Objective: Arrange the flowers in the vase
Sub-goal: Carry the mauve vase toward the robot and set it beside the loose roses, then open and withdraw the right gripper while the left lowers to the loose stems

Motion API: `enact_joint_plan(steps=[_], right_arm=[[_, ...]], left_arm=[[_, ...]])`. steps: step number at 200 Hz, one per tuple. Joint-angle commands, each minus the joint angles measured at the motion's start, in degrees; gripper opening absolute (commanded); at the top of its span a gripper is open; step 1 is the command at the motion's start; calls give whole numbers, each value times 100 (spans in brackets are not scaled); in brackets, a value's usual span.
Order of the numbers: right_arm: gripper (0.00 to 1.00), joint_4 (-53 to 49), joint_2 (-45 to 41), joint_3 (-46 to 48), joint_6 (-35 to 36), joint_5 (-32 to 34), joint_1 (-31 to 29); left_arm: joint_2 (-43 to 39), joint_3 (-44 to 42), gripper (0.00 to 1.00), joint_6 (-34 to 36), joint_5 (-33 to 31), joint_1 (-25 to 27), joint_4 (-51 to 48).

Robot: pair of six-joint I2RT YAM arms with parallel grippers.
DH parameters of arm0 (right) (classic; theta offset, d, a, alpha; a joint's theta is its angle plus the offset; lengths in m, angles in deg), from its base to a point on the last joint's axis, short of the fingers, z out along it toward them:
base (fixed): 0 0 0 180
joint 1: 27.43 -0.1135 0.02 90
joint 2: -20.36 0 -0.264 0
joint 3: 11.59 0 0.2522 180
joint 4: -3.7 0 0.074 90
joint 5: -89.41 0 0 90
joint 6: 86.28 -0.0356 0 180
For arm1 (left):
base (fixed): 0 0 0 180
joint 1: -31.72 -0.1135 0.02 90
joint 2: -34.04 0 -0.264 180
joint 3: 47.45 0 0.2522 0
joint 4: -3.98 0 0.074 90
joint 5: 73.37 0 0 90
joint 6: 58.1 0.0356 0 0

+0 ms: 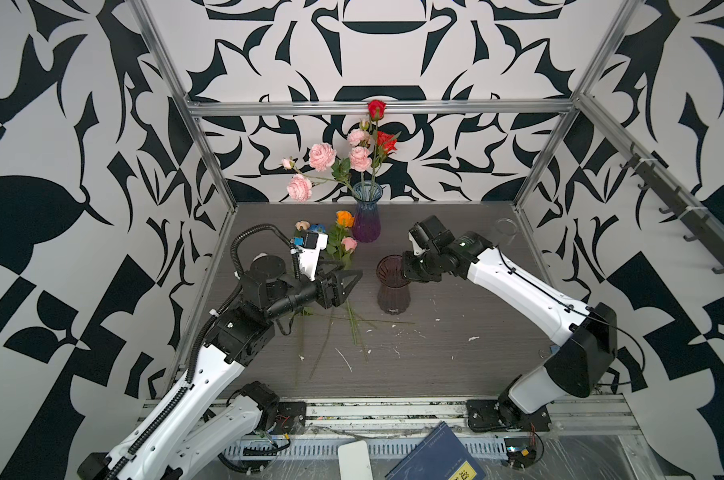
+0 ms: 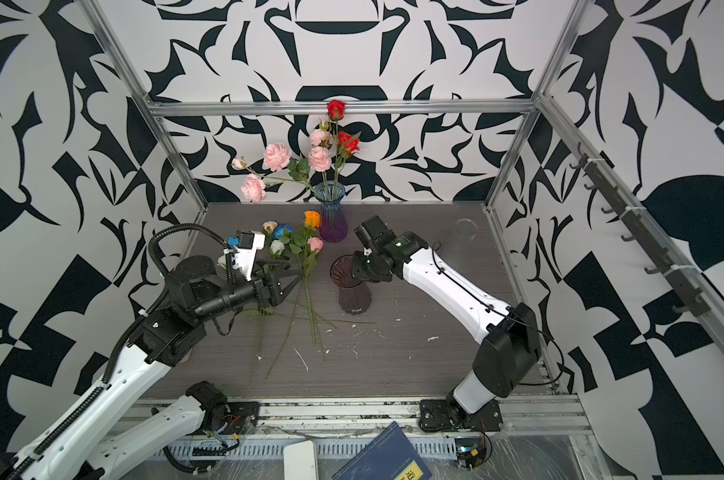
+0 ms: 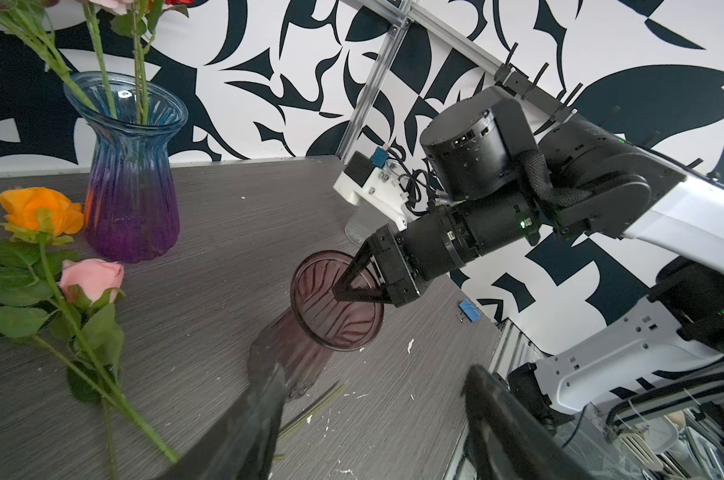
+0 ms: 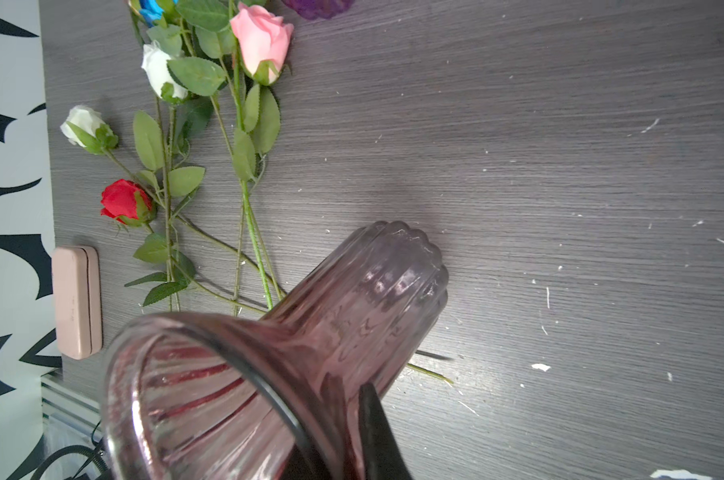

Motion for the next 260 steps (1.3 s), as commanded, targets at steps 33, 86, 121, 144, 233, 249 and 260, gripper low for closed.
enact_joint_plan(steps=[33, 86, 121, 144, 233, 249, 260], right_arm=[[0, 310, -476, 241, -749, -57, -517], [0, 49, -562, 157, -803, 234, -555], [4, -111, -591, 115, -789, 585, -555], [6, -182, -624, 120, -798, 758, -550], [63, -111, -1150, 23, -434, 407, -279], [62, -163, -1452, -12, -386, 349, -71], [62, -210, -1707, 46, -385, 357, 95]], left_arm=[[-109, -51, 73, -86, 52, -3, 17], [-150, -88, 73, -142, 22, -1, 8], [-111, -92, 72, -163, 18, -1, -1], [-56, -90, 68, -231, -35, -1, -48], [353, -427, 66, -455, -392, -23, -822], [490, -383, 66, -387, -492, -92, -1026], [663, -337, 66, -368, -486, -192, -1196]])
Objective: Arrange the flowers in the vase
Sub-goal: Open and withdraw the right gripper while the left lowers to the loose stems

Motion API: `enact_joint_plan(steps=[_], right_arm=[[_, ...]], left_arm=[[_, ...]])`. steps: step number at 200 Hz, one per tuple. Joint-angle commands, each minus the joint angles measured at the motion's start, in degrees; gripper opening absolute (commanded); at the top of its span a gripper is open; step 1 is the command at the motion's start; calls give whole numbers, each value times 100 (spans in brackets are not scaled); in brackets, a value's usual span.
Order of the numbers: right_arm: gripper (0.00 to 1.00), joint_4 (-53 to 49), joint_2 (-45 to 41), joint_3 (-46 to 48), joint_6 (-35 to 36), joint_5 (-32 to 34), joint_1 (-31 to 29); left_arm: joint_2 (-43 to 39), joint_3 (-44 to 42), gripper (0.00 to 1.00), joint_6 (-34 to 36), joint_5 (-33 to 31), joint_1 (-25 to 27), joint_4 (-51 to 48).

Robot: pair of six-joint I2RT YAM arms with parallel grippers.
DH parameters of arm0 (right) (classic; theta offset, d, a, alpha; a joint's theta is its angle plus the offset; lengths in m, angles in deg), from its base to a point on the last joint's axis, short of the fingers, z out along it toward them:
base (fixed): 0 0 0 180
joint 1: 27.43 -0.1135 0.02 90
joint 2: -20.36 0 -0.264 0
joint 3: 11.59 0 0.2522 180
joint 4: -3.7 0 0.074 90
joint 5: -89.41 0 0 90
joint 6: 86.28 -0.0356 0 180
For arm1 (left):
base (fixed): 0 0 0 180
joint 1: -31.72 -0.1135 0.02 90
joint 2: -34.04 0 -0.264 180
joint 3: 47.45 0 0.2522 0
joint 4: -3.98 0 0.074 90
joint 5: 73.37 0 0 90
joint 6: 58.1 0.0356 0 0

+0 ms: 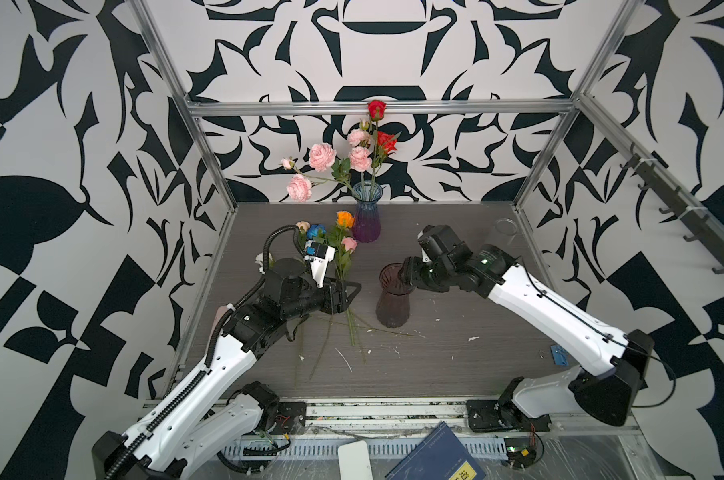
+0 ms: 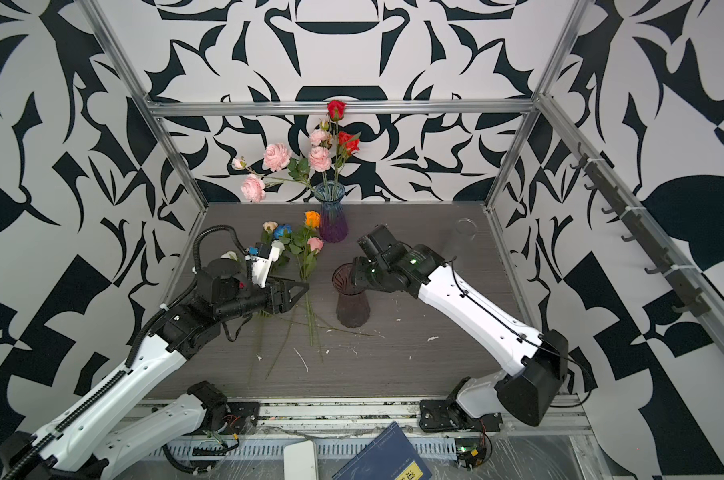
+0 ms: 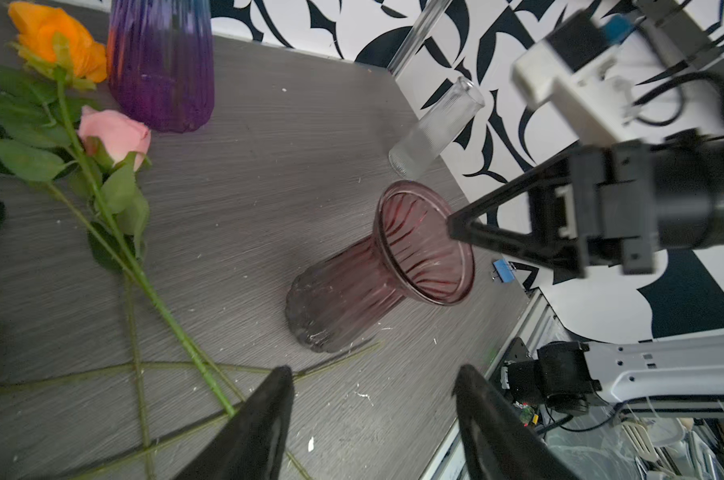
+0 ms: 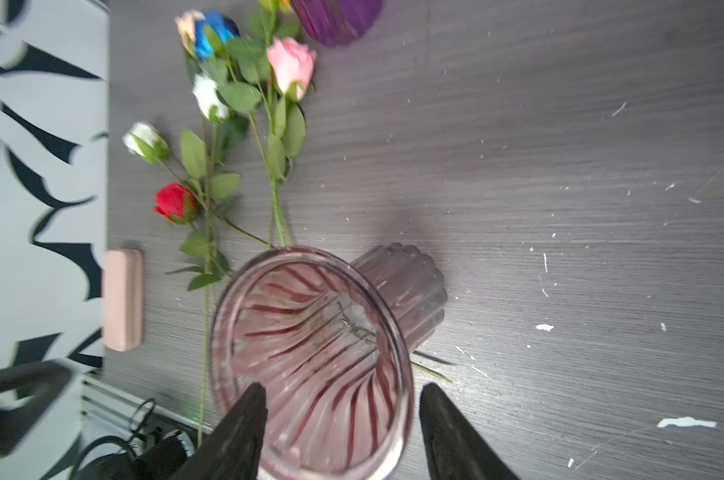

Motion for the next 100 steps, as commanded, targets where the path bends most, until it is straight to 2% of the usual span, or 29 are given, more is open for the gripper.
enact_joint_plan(steps=[1, 32, 62, 87, 100], right_arm=[[62, -57, -607, -197, 166, -12, 311], [60, 13, -1487, 726, 48, -289, 1147], [59, 394, -2144, 2423, 89, -902, 2203], [59, 845, -2343, 3702, 210, -849, 2412], [58, 1472, -2389, 4447, 89, -1028, 2416]], left_arm=[[232, 99, 66, 2, -186, -163, -466], [876, 200, 62, -65, 428, -801, -708], [1611, 165, 57, -282, 1261, -1450, -280], [2498, 469, 56, -137, 1346, -1513, -365], [2847, 639, 56, -63, 1383, -1521, -461]])
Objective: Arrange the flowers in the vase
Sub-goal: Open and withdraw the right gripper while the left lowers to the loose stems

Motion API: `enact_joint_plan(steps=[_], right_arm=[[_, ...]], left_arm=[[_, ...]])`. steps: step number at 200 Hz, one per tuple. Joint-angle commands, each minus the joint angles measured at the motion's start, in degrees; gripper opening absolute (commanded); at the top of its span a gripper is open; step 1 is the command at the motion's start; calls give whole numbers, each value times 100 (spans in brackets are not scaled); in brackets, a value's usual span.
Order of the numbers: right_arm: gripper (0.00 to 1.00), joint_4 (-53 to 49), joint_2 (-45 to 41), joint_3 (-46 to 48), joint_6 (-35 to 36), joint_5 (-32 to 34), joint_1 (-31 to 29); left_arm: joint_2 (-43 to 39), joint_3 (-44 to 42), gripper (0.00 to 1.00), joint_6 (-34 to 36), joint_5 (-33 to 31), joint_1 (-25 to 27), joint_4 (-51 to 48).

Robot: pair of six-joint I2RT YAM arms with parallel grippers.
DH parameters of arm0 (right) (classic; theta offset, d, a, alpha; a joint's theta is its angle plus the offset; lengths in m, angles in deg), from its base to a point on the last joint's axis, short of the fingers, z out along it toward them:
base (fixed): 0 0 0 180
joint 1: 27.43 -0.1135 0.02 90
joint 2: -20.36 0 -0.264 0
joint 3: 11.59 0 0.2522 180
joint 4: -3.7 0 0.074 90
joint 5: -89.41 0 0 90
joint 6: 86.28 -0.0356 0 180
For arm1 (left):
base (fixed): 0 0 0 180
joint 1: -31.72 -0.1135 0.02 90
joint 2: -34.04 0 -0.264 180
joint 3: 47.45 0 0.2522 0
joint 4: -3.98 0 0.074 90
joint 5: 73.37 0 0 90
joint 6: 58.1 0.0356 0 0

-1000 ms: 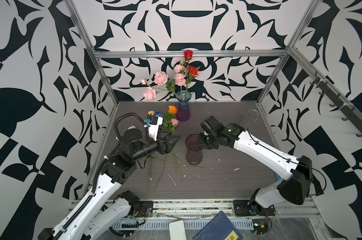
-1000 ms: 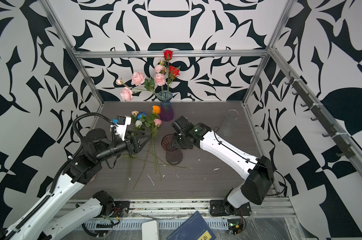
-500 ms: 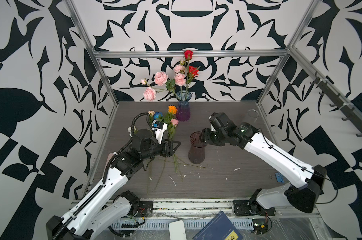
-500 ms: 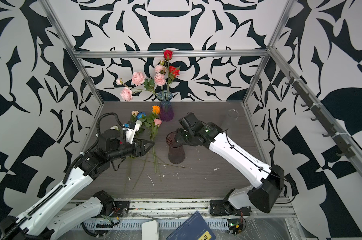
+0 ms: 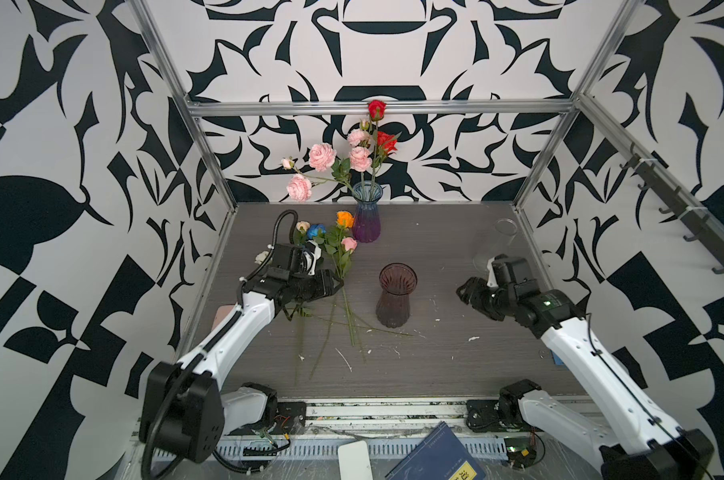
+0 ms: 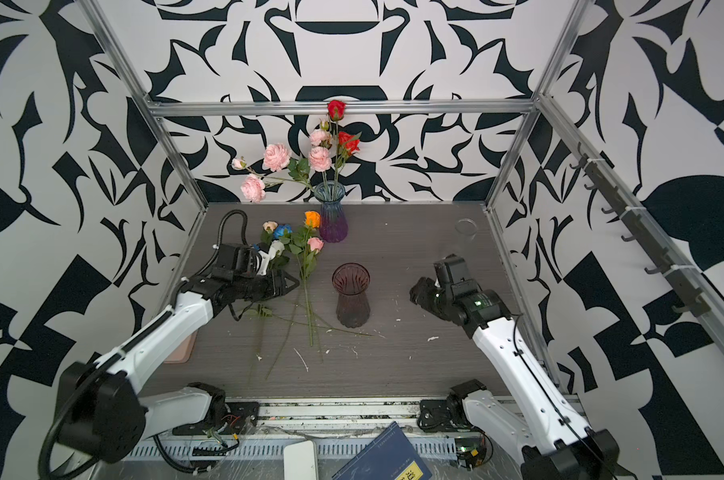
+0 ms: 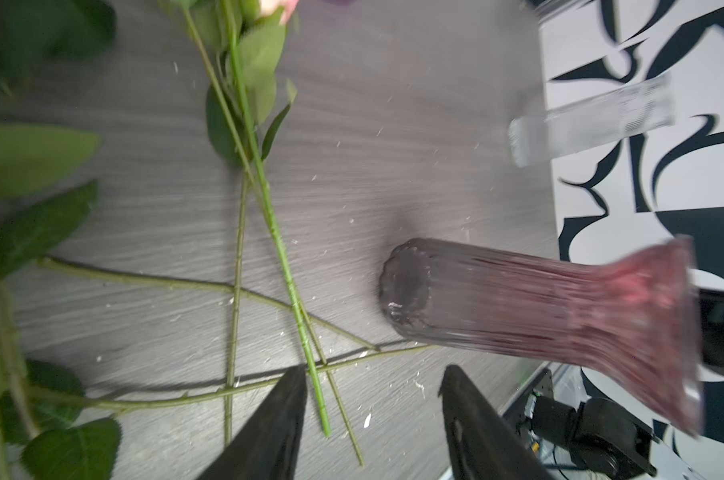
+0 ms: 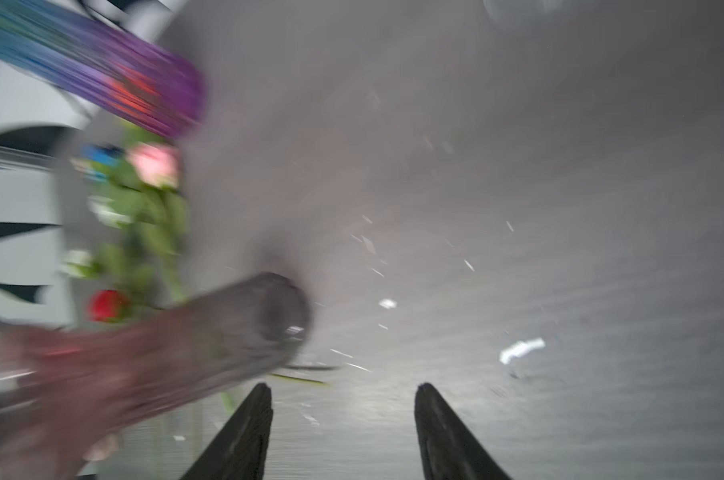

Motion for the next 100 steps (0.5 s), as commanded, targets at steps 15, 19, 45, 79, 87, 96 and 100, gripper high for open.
enact_joint_plan(steps=[15, 19, 45, 79, 87, 96, 100], right_arm=[[58, 1463, -34, 1587, -58, -361, 29], [58, 1567, -6, 1707, -44, -342, 23], [57, 1628, 151, 2019, 482, -19, 21], [53, 1819, -40, 2234, 876, 33, -40], [52, 1837, -136, 2270, 878, 129, -77], [52, 1818, -233, 2282, 863, 284, -143], [52, 1796, -274, 2280, 838, 359, -162]], left_arm=[[872, 556, 55, 221, 248, -11, -276], [950, 597, 55, 254, 171, -14, -322], [1306, 778, 54, 391, -259, -16, -498], [1949, 965, 51, 552, -370, -7, -488], [2123, 1000, 50, 566, -370, -7, -458], [2298, 1039, 48, 543, -425, -7, -441], [2361, 1064, 48, 541, -447, -7, -431]])
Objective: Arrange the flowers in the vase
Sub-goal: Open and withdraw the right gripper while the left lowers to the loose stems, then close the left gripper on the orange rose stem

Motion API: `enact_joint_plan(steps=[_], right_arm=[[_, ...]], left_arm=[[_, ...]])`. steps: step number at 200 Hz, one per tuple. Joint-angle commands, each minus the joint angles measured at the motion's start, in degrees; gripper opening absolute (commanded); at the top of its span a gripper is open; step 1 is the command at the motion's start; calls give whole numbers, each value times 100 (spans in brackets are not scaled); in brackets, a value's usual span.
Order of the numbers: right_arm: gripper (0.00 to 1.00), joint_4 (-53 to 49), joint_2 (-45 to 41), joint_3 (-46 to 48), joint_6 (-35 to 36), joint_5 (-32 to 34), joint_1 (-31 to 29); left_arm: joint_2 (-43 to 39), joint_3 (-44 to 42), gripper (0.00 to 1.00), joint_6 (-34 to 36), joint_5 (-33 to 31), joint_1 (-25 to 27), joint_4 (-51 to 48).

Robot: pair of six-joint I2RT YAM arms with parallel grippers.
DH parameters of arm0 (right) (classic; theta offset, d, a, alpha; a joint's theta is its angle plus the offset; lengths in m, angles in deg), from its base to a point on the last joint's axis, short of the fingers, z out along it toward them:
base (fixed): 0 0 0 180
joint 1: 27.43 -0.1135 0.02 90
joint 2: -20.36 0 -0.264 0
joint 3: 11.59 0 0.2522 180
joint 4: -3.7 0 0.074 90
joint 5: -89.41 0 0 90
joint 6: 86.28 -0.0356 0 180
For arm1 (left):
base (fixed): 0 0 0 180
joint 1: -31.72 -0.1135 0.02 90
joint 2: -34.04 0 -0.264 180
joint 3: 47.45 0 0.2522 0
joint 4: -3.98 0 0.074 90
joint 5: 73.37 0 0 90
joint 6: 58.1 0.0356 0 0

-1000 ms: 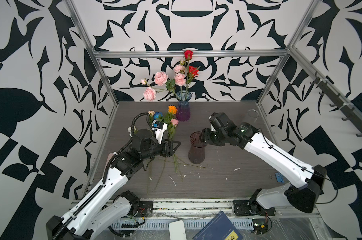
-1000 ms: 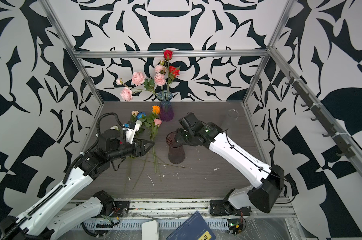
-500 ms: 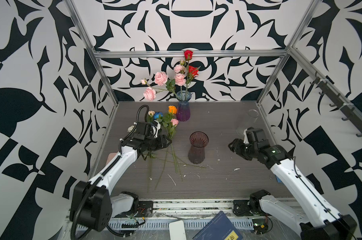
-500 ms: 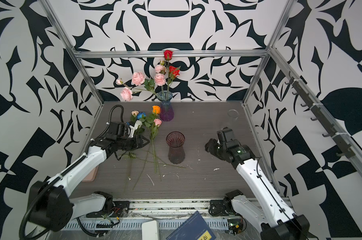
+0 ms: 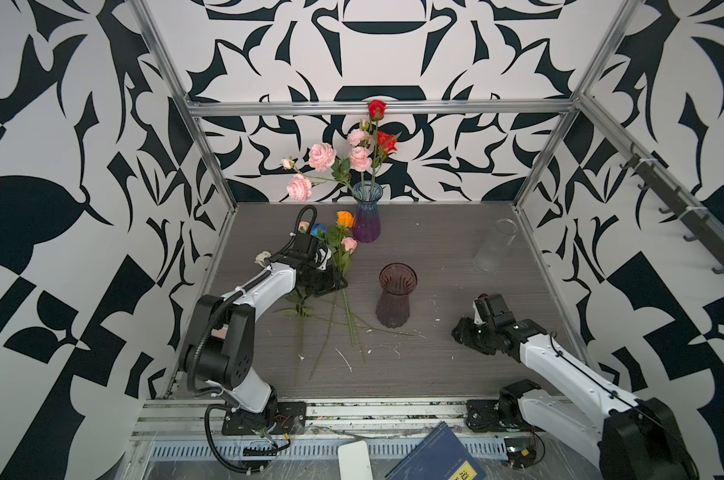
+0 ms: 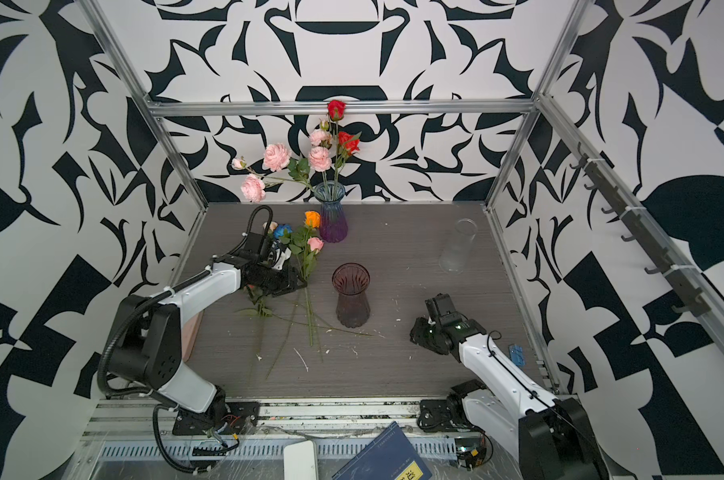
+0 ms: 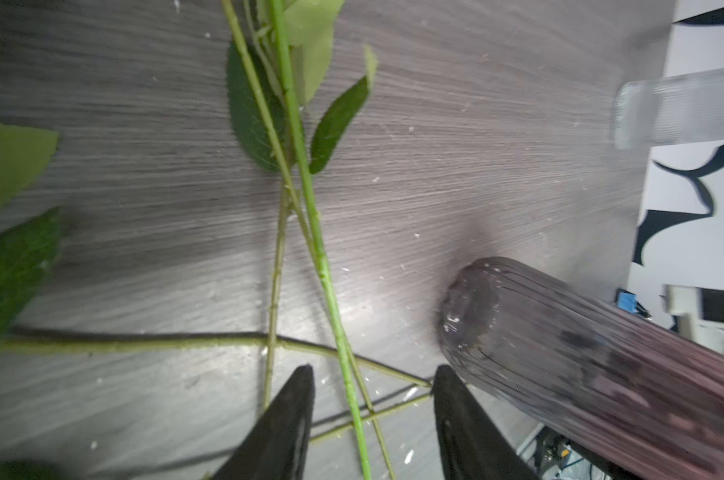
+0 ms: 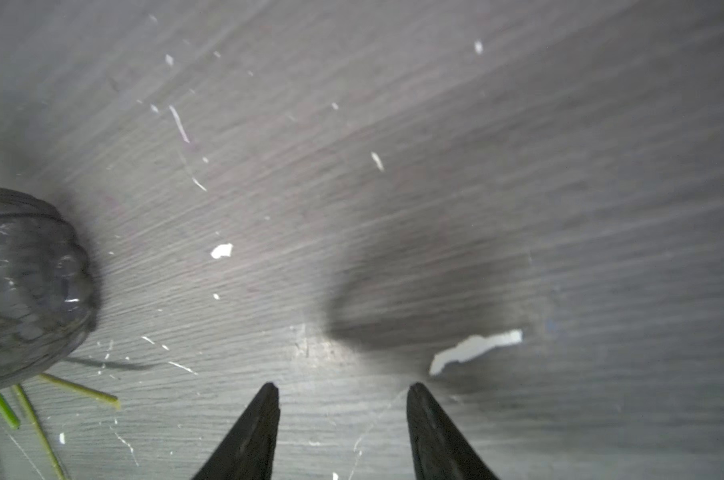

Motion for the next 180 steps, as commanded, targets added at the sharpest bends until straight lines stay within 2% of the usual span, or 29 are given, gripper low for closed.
enact_joint_plan(steps=[1, 29, 87, 120, 180], right_arm=[[52, 212, -276, 51, 197, 410, -123], [51, 280, -439, 126, 165, 622, -270], [51, 461, -418, 265, 39, 814, -386], [50, 543, -623, 356, 75, 686, -386], [50, 542, -681, 377, 78, 648, -386]], left_arm=[[414, 163, 47, 115, -171, -9, -130], [597, 227, 42, -8, -336, 0, 24], [852, 619, 41, -146, -487, 294, -103], [1045, 820, 40, -87, -693, 439, -226], [1270, 1052, 30, 132, -1239, 624, -562]])
